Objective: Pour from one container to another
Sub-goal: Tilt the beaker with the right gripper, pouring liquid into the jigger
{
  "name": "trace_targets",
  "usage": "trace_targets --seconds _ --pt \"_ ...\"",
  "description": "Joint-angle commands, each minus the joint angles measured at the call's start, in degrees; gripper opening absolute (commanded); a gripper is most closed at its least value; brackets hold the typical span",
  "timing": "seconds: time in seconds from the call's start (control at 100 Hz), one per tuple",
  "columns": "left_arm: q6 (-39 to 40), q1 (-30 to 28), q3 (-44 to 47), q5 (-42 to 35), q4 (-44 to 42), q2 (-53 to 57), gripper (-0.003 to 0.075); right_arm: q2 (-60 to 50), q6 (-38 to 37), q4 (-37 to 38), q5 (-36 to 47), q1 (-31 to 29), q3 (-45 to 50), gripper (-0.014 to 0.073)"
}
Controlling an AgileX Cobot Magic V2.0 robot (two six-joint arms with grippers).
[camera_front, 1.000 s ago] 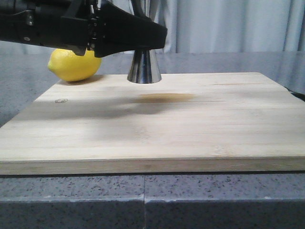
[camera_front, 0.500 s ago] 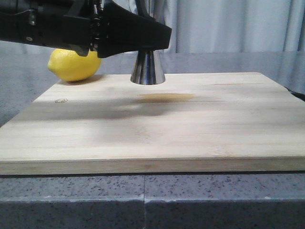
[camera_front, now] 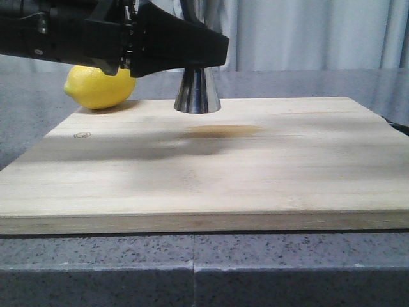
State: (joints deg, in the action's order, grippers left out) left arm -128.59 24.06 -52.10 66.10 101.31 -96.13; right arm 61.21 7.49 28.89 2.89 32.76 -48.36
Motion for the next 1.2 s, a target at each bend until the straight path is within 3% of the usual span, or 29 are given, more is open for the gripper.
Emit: trace_targets --seconds 0.0,1.19 --pt "0.68 0.55 -1.52 6.54 4.79 2.57 -0.0019 -0.73 0.46 1.41 3.79 0.00 -2.26 0.0237" --pt "0.79 0.55 -1.52 6.54 4.79 2.57 -0.0019 3.04 0.46 9.50 5.39 0.57 -4.52 0.0237"
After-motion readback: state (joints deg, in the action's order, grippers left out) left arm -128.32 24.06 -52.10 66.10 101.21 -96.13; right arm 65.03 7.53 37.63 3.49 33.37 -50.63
